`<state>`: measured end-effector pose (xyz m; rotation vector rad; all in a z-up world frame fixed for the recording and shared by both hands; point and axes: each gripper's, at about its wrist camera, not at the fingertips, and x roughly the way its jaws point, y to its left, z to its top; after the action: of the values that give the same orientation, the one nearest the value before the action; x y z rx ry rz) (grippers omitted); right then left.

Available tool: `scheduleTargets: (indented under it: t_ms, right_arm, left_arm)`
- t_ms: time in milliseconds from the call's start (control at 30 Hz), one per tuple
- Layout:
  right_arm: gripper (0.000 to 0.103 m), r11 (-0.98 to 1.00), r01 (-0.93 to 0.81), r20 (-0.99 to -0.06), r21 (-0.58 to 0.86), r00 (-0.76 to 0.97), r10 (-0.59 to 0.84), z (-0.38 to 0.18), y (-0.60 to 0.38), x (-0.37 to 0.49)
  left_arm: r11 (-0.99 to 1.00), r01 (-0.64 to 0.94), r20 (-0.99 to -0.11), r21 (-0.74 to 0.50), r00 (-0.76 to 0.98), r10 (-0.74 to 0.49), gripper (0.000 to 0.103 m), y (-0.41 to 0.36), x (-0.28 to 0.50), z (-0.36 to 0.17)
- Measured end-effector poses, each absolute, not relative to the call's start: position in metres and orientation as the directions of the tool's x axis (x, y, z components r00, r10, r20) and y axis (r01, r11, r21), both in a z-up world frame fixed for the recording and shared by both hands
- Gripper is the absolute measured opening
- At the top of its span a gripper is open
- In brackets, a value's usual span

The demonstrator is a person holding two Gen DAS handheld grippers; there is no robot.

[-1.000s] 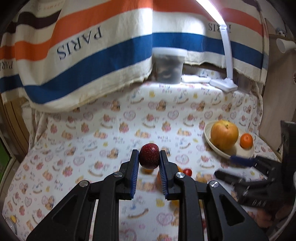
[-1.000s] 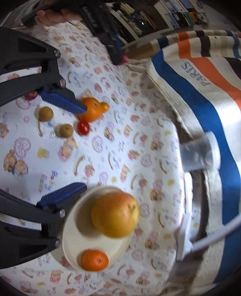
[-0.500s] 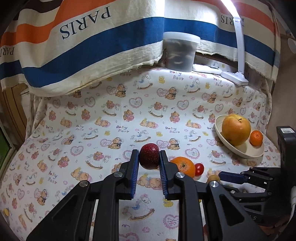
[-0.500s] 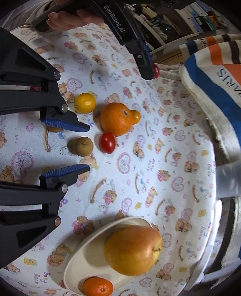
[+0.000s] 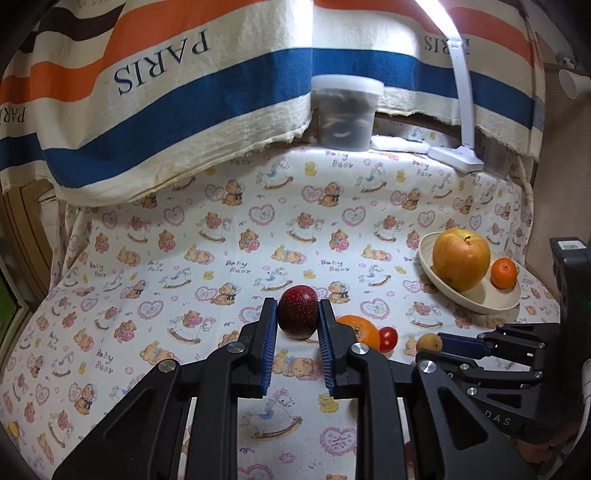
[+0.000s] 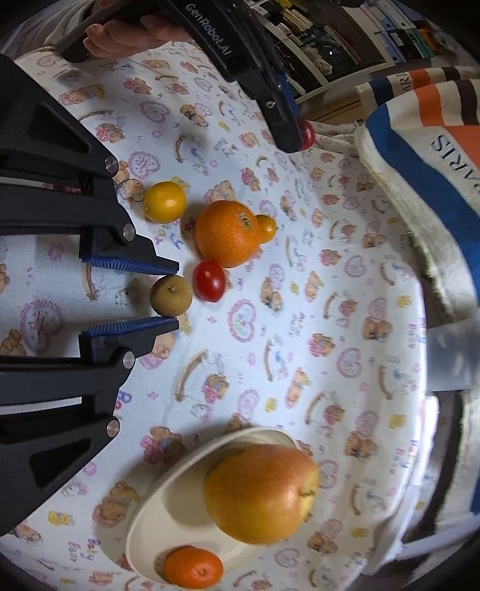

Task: Organize fruits
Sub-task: 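Lift the red plum with the left gripper while the right gripper grasps a brown fruit, then carry the plum and brown fruit over the cream plate with both grippers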

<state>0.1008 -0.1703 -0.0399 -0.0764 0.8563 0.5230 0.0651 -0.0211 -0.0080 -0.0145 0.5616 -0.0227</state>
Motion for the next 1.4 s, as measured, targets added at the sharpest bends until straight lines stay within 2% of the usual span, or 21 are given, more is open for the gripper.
scheduleTargets:
  t_ms: [367,600,1033,1133,1233,1400]
  right_arm:
    - [0.024,0.884,-0.462,-0.591,0.073,0.694,0.411,-0.008,-0.182,0.080]
    - [0.024,0.882,-0.464,-0.529,0.085,0.729,0.434,0.008,-0.191,0.069]
    - [0.024,0.883,-0.448,-0.491,0.140,0.743,0.455,0.025,-0.210,0.066]
    - [0.024,0.886,-0.439,-0.469,0.152,0.757,0.456,0.034,-0.218,0.063]
    - [0.024,0.895,-0.423,-0.438,0.139,0.784,0.439,0.045,-0.226,0.058]
    - [0.024,0.913,-0.386,-0.384,0.135,0.829,0.407,0.069,-0.246,0.053]
  left_arm:
    - [0.998,0.030,-0.410,-0.051,0.911,-0.048,0.020,-0.019,0.045,0.009]
    - [0.998,0.035,-0.390,-0.045,0.920,-0.050,0.020,-0.020,0.041,0.012]
    - [0.996,0.093,-0.323,-0.003,0.942,-0.089,0.020,-0.035,0.021,0.019]
    - [0.995,0.101,-0.263,-0.024,0.959,-0.104,0.020,-0.030,0.005,0.031]
    - [0.996,0.091,-0.211,0.013,0.974,-0.086,0.020,-0.031,-0.007,0.045]
    - [0.991,0.130,-0.238,0.009,0.963,-0.124,0.020,-0.038,-0.001,0.068]
